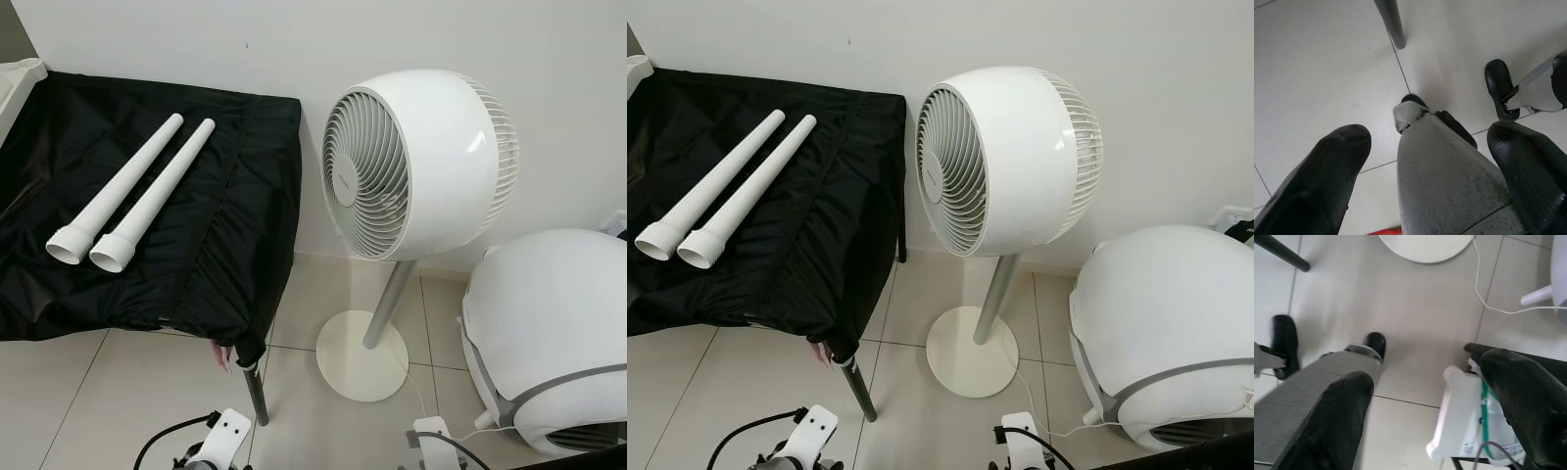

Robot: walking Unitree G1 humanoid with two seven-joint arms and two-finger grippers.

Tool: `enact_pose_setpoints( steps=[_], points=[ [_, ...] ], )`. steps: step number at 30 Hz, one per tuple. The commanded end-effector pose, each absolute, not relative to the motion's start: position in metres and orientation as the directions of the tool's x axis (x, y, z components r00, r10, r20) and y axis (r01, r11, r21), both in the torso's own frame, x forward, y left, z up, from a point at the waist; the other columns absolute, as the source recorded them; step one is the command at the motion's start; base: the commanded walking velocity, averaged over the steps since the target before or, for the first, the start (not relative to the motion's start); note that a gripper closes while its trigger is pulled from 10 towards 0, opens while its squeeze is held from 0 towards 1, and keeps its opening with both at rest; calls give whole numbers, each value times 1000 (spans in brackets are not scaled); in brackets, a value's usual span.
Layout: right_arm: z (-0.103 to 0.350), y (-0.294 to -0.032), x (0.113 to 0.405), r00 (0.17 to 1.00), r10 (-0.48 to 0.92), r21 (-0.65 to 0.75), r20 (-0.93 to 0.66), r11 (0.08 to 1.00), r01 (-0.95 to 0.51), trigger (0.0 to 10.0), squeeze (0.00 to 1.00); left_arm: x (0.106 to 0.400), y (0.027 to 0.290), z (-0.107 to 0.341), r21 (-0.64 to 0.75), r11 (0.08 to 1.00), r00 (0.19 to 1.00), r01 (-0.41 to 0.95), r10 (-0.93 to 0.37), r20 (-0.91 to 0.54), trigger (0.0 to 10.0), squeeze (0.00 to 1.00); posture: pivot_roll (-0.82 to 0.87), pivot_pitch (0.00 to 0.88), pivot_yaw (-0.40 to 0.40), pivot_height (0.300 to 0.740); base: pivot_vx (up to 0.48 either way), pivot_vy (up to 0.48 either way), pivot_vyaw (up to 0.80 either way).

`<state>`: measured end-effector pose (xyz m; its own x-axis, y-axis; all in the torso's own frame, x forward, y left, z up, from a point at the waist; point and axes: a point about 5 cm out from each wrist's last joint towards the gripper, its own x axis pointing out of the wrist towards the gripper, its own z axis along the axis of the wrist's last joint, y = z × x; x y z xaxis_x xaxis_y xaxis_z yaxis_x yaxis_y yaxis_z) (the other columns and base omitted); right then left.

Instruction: Building children table

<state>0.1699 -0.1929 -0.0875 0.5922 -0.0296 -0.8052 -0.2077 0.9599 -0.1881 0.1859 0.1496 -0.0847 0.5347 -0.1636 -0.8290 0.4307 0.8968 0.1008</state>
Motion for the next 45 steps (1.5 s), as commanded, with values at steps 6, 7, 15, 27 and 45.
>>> enact_pose_setpoints(
  steps=[6, 7, 15, 27, 45],
  points=[
    [-93, -185, 160, 566, -35, -157, -824, 973, -167, 10000, 0, 176, 151, -90, 81, 906, 492, 416, -150, -857, 10000, 0, -14, 43, 40, 740, 0, 0, 0],
    [-93, -185, 160, 566, -35, -157, -824, 973, -167, 10000, 0, 176, 151, -90, 81, 906, 492, 416, -150, -857, 10000, 0, -14, 43, 40, 740, 0, 0, 0],
    [-97, -180, 152, 552, -40, -142, -833, 980, -143, 10000, 0, 175, 149, -90, 82, 884, 480, 460, -170, -861, 10000, 0, -18, 39, 40, 740, 0, 0, 0],
    [-99, -177, 148, 540, -27, -151, -841, 971, -186, 10000, 0, 169, 148, -93, 54, 913, 479, 404, -160, -863, 10000, 0, 19, 47, -2, 740, 0, 0, 0],
    [-99, -177, 148, 539, -25, -173, -842, 959, -226, 10000, 0, 168, 148, -93, 52, 917, 479, 396, -158, -864, 10000, 0, 29, 25, -16, 740, 0, 0, 0]
  ],
)
